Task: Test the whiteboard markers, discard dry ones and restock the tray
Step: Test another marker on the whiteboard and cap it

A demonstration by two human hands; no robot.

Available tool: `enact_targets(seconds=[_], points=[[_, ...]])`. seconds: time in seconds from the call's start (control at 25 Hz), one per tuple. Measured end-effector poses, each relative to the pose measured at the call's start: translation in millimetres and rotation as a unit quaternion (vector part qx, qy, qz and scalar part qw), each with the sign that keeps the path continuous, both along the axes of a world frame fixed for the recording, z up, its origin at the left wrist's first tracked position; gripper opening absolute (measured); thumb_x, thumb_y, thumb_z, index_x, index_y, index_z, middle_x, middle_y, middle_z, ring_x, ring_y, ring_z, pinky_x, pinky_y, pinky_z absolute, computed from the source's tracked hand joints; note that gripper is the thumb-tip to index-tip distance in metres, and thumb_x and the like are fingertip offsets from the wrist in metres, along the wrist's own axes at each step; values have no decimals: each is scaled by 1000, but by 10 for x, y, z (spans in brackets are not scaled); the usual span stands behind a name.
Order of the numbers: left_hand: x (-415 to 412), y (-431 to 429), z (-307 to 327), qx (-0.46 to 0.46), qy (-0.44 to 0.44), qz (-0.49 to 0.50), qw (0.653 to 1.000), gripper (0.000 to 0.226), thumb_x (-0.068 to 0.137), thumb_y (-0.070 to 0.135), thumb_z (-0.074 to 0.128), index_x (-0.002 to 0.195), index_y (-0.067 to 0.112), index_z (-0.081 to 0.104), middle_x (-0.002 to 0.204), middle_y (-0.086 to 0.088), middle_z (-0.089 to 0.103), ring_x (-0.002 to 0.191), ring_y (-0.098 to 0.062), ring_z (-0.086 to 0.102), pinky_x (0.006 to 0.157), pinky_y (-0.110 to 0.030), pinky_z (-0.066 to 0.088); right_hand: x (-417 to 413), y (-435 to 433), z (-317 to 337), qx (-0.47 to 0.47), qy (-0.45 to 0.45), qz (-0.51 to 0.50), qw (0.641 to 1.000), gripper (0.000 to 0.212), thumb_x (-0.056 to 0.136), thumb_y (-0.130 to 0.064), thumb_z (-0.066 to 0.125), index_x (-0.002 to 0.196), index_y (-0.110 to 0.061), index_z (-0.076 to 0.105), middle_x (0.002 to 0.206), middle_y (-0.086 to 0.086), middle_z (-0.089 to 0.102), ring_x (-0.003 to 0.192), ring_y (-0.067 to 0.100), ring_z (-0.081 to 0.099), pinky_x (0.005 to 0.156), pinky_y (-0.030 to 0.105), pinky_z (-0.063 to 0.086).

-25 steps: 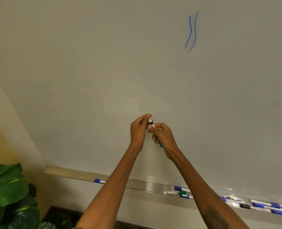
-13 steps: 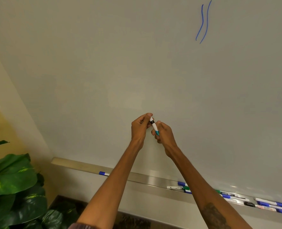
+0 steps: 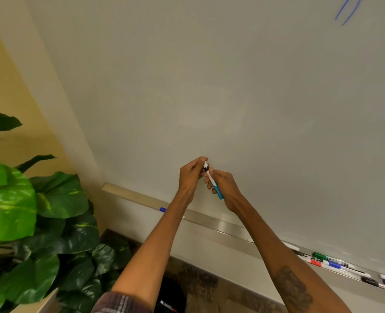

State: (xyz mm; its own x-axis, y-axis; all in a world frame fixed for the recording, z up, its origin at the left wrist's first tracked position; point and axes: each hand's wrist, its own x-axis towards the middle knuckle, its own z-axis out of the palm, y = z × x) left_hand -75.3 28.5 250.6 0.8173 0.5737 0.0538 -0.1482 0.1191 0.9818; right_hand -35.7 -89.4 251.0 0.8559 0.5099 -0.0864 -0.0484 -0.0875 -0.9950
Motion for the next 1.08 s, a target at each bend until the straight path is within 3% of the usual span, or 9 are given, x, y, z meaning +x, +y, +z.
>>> enact_targets(seconds=[0.24, 0.4, 0.56, 0.68, 0.84, 0.92, 1.0, 1.08], points=[[-472, 478, -352, -11, 32, 13, 999, 27, 98, 24, 60, 113, 6, 72, 96, -7, 73, 82, -11, 68, 76, -22, 57, -268, 490, -383, 3, 92, 82, 992, 39, 103, -38, 43, 100, -10, 71, 80, 5, 70, 63, 11, 59, 59, 24, 46], [-799, 787, -615, 2, 65, 21, 998, 25, 99, 22, 59, 116, 9, 71, 96, -8, 72, 86, -14, 69, 80, -23, 58, -446, 791, -674, -20, 106, 130, 986, 41, 103, -37, 44, 107, -4, 68, 80, 7, 67, 65, 13, 58, 62, 24, 50], [-1149, 1022, -1017, 41, 129, 20, 991, 17, 98, 24, 60, 109, 24, 73, 102, -4, 74, 97, -20, 69, 90, -33, 58, -655, 981, -1065, -74, 73, 191, 976, 36, 98, -38, 55, 110, -7, 68, 96, 8, 72, 86, 19, 70, 82, 31, 57], [-1448, 1166, -1232, 14, 194, -23, 981, 18, 95, 27, 64, 110, 26, 74, 114, 3, 72, 109, -15, 64, 93, -30, 53, -830, 1093, -1382, -142, 29, 215, 966, 32, 95, -37, 62, 103, -8, 72, 103, 11, 71, 98, 24, 67, 88, 35, 55], [-1809, 1316, -1608, -31, 253, -87, 963, 31, 91, 24, 69, 122, 21, 70, 119, 4, 71, 115, -14, 63, 95, -27, 50, -1066, 1155, -1874, -197, -24, 232, 952, 20, 87, -26, 72, 92, -7, 74, 89, 11, 73, 86, 28, 69, 83, 41, 57], [-1946, 1328, -1797, -52, 276, -82, 956, 37, 91, 22, 69, 128, 20, 66, 124, 5, 68, 118, -13, 62, 96, -27, 49, -1205, 1159, -2156, -244, -54, 232, 940, 15, 85, -22, 74, 76, -11, 69, 78, 9, 70, 74, 27, 66, 75, 42, 55], [-2070, 1360, -1962, -68, 302, -52, 949, 40, 94, 22, 66, 133, 18, 60, 129, 2, 64, 120, -16, 60, 97, -30, 46, -1332, 1153, -2403, -295, -93, 225, 924, 25, 85, -20, 73, 67, -17, 58, 73, 6, 61, 70, 22, 58, 67, 34, 43], [-2197, 1422, -2120, -77, 338, -17, 938, 39, 96, 23, 63, 134, 16, 59, 131, -2, 63, 119, -20, 60, 98, -34, 46, -1432, 1131, -2572, -332, -110, 215, 912, 21, 87, -18, 71, 71, -14, 57, 78, 10, 62, 75, 21, 56, 64, 28, 32]])
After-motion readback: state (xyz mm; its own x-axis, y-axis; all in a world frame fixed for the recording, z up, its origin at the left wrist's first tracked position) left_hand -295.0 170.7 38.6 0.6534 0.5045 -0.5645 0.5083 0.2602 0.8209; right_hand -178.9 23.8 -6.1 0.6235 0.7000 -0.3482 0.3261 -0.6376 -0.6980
